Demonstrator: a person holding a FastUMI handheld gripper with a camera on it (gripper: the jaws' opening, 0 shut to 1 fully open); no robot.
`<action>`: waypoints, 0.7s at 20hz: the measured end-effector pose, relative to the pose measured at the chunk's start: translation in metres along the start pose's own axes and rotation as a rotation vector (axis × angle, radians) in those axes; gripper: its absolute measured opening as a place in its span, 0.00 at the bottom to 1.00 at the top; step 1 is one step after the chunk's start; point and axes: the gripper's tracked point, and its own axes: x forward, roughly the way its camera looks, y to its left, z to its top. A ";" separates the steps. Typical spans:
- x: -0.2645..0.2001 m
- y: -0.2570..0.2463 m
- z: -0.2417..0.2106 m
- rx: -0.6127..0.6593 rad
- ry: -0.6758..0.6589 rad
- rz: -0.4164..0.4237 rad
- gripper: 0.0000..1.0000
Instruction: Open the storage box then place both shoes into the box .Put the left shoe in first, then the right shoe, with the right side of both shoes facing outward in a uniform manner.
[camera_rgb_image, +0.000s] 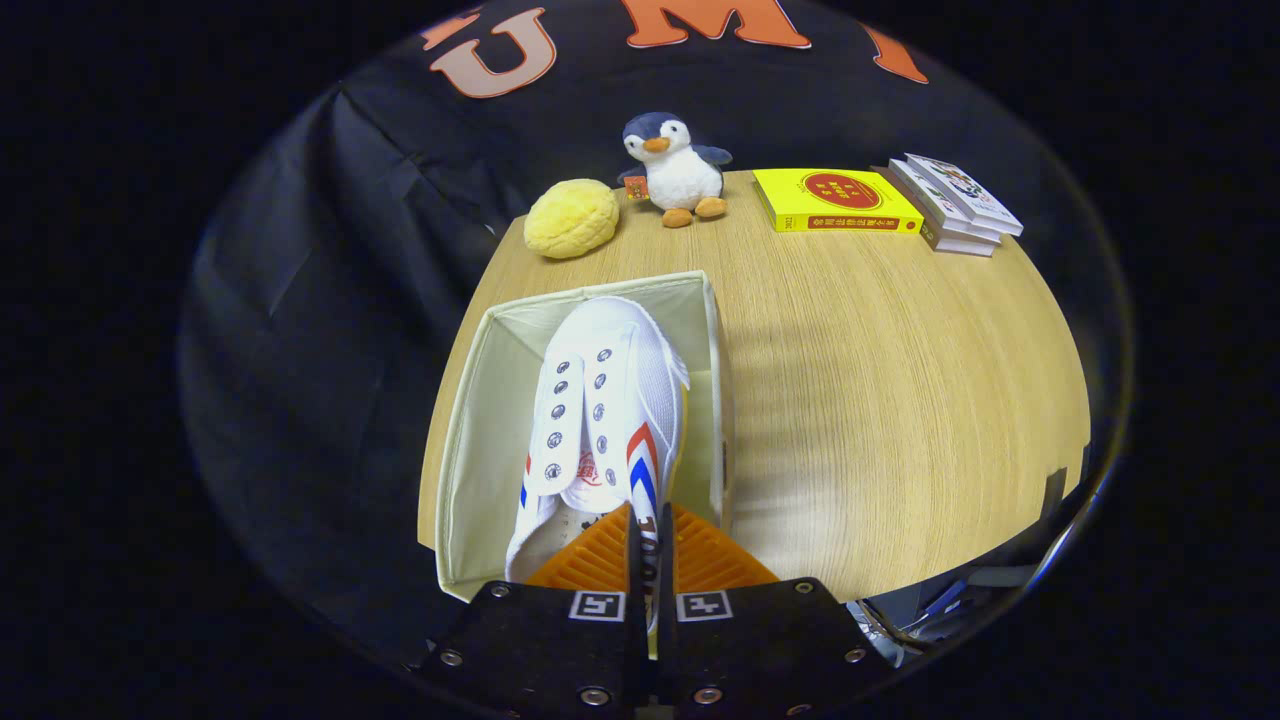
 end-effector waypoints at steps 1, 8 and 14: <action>0.001 -0.002 -0.004 -0.001 0.016 -0.007 0.04; -0.016 -0.001 0.028 -0.045 -0.093 0.098 0.54; -0.058 -0.039 0.068 -0.097 -0.264 0.142 0.71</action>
